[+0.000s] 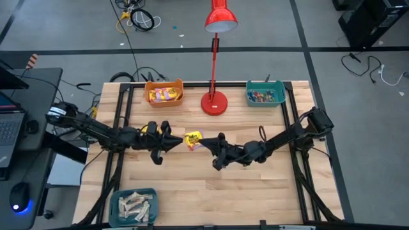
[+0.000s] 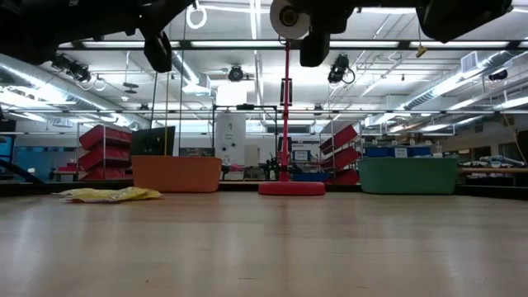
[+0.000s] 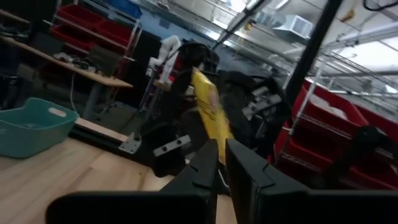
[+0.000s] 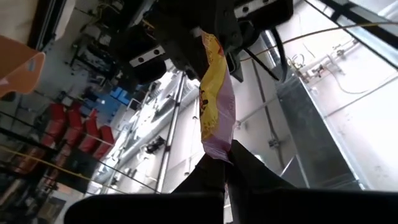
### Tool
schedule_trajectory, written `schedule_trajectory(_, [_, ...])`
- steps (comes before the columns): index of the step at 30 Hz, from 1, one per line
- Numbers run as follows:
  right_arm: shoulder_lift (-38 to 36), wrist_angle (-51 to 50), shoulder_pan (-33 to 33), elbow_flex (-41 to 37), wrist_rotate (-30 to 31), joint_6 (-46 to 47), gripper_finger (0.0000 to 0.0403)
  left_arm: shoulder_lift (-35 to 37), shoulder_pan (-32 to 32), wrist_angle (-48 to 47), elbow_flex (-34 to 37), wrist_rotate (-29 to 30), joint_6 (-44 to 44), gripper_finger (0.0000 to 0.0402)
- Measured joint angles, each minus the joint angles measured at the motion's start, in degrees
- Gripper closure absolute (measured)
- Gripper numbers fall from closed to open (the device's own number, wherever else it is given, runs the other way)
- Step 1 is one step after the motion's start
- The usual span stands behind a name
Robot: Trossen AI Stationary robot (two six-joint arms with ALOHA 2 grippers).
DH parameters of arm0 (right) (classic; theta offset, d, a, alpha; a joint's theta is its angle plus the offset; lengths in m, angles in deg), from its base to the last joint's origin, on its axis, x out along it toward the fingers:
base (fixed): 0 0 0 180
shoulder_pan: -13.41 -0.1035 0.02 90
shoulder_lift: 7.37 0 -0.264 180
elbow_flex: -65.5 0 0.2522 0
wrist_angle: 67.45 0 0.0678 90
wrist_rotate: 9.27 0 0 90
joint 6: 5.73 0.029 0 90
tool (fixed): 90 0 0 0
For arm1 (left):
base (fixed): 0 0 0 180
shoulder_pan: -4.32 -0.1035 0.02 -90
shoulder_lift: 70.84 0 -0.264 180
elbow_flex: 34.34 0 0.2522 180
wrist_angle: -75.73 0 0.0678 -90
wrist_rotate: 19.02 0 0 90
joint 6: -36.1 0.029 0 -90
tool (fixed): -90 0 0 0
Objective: Sort candy
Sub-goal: Put the yellow candy into the orange bin
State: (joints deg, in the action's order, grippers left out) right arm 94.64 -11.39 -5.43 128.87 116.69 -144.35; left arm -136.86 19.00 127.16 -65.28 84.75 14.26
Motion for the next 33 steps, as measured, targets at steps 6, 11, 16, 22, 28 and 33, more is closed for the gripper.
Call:
schedule_trajectory(6, [0.0, 0.0, 0.6, 0.0, -0.2, -1.1, 0.0403, 0.0, -1.2, -0.4, -1.0, -0.3, -2.3, 0.0329])
schedule_trajectory(11, [0.0, 0.0, 1.2, 0.0, -0.4, -2.7, 0.0403, 0.0, -1.2, -1.1, -1.7, -0.8, -2.5, 0.0292])
schedule_trajectory(16, [0.0, 0.0, 2.1, 0.0, -2.7, -3.1, 0.0403, 0.0, -1.2, -2.2, -2.0, 1.9, -2.5, 0.0270])
schedule_trajectory(22, [0.0, 0.0, 2.9, 0.0, -3.7, -3.1, 0.0403, 0.0, -1.3, -3.6, -2.0, 3.2, -2.5, 0.0268])
schedule_trajectory(28, [0.0, 0.0, 3.9, 0.0, -7.3, -3.1, 0.0403, 0.0, -2.1, -3.4, -2.0, 3.6, -2.4, 0.0268])
schedule_trajectory(33, [0.0, 0.0, 4.8, 0.0, -7.4, -3.1, 0.0403, 0.0, -3.4, -3.3, -2.0, 3.6, -2.4, 0.0268])
